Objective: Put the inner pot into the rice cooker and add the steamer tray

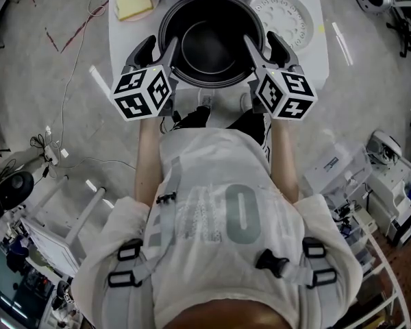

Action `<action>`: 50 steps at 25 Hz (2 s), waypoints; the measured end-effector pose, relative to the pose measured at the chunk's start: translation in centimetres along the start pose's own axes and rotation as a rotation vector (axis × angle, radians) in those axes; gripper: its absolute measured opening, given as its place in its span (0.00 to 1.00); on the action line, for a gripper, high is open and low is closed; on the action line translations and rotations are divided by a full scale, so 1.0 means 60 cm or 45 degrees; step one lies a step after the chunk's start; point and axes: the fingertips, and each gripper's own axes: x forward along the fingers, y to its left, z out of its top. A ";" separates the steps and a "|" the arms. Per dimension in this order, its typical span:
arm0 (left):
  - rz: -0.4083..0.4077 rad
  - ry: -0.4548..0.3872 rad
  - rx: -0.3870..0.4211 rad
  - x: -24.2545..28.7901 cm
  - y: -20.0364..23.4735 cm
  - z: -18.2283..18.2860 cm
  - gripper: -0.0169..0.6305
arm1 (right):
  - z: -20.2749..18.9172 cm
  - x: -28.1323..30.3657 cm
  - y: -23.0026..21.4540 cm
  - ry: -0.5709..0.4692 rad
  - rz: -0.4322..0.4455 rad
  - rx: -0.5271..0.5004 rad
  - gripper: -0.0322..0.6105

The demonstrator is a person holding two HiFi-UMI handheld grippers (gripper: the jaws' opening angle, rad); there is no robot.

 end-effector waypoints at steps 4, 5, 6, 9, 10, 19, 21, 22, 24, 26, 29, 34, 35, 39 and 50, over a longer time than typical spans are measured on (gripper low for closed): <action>0.009 0.012 0.035 0.002 0.000 -0.001 0.35 | -0.007 0.003 -0.005 0.017 -0.020 0.006 0.39; 0.008 0.013 0.049 0.003 -0.002 -0.002 0.34 | -0.009 0.003 -0.008 0.019 -0.031 0.004 0.37; 0.005 0.015 0.061 0.003 -0.004 -0.002 0.33 | -0.011 0.003 -0.010 0.025 -0.044 -0.002 0.37; -0.008 0.026 0.080 0.007 -0.013 -0.003 0.29 | -0.017 0.003 -0.018 0.045 -0.077 -0.005 0.32; -0.013 0.029 0.083 0.009 -0.014 -0.003 0.27 | -0.018 0.004 -0.018 0.046 -0.083 0.003 0.30; -0.020 0.008 0.047 0.012 -0.008 -0.005 0.23 | -0.022 0.010 -0.016 0.032 -0.172 0.013 0.22; -0.018 0.002 0.040 0.013 -0.006 -0.005 0.23 | -0.023 0.011 -0.017 0.035 -0.179 0.017 0.21; -0.016 0.000 0.040 0.013 -0.006 -0.004 0.23 | -0.023 0.012 -0.017 0.036 -0.182 0.017 0.21; -0.014 0.001 0.044 0.013 -0.006 -0.004 0.23 | -0.023 0.011 -0.016 0.040 -0.185 0.017 0.21; -0.012 0.003 0.048 0.012 -0.006 -0.004 0.23 | -0.023 0.011 -0.016 0.046 -0.186 0.023 0.21; -0.004 0.006 0.051 0.013 -0.005 -0.003 0.23 | -0.022 0.012 -0.018 0.047 -0.188 0.041 0.21; 0.037 0.014 0.086 0.012 -0.007 -0.005 0.22 | -0.023 0.009 -0.023 0.050 -0.200 0.082 0.20; 0.042 0.018 0.088 0.011 -0.007 -0.005 0.22 | -0.023 0.008 -0.023 0.056 -0.203 0.083 0.20; 0.066 0.013 0.113 0.002 -0.008 0.000 0.21 | -0.016 0.003 -0.018 0.049 -0.213 0.041 0.19; 0.100 -0.191 0.145 -0.076 -0.016 0.096 0.21 | 0.093 -0.035 0.045 -0.141 -0.117 -0.033 0.19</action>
